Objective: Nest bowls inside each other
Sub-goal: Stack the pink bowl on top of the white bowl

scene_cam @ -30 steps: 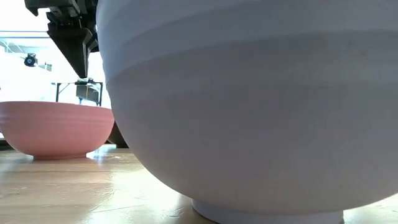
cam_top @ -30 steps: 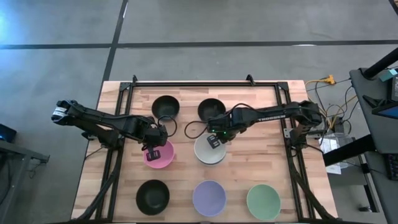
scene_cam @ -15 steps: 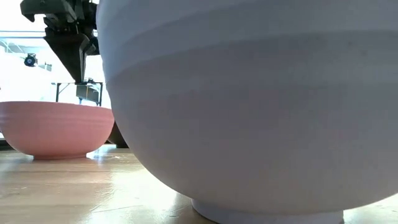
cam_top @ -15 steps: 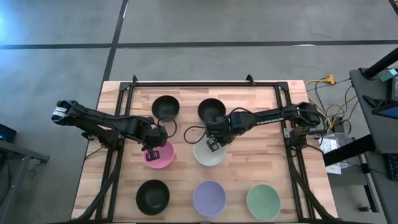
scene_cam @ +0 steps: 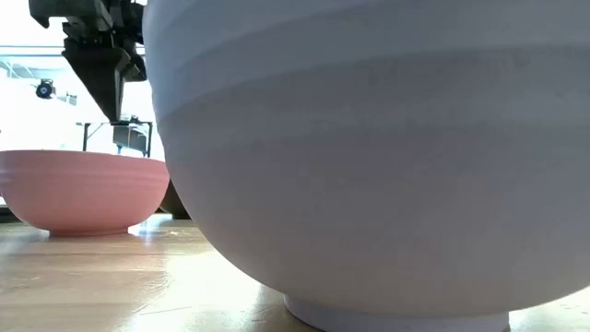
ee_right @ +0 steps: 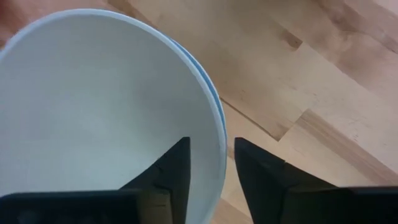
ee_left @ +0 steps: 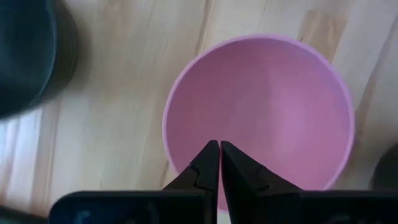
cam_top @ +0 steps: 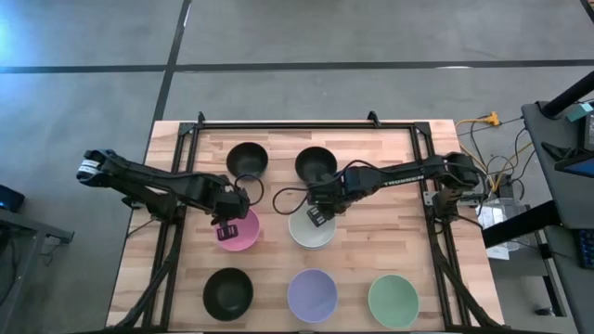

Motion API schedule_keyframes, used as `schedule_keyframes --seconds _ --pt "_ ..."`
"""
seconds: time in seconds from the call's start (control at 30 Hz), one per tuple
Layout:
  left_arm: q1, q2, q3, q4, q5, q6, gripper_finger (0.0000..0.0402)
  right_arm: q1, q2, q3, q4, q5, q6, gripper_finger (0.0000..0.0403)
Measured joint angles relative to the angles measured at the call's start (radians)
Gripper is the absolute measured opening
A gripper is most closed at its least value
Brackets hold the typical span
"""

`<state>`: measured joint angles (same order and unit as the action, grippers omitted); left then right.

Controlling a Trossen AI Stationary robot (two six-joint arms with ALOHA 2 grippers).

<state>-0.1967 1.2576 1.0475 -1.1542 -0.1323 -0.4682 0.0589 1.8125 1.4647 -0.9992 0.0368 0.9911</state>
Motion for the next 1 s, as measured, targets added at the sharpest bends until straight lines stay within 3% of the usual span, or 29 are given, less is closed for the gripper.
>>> schedule_keyframes --seconds 0.17,0.27,0.43,0.73,1.0 --pt "0.011 -0.035 -0.011 -0.081 0.012 -0.177 0.0001 0.0 -0.049 0.034 0.004 0.007 -0.033 0.0137" --pt "0.049 -0.076 -0.049 -0.075 0.116 -0.203 0.0001 0.0 -0.096 0.047 0.013 0.041 -0.051 0.0141" --pt "0.167 -0.15 -0.152 -0.07 0.208 -0.317 0.0001 -0.002 -0.189 0.053 0.017 0.108 -0.089 0.0141" --pt "0.306 -0.262 -0.221 0.024 0.267 -0.364 0.0003 -0.01 -0.346 0.053 0.001 0.225 -0.124 0.0137" --pt "0.322 -0.241 -0.269 0.089 0.259 -0.391 0.0066 -0.012 -0.417 0.053 -0.062 0.257 -0.129 0.0136"
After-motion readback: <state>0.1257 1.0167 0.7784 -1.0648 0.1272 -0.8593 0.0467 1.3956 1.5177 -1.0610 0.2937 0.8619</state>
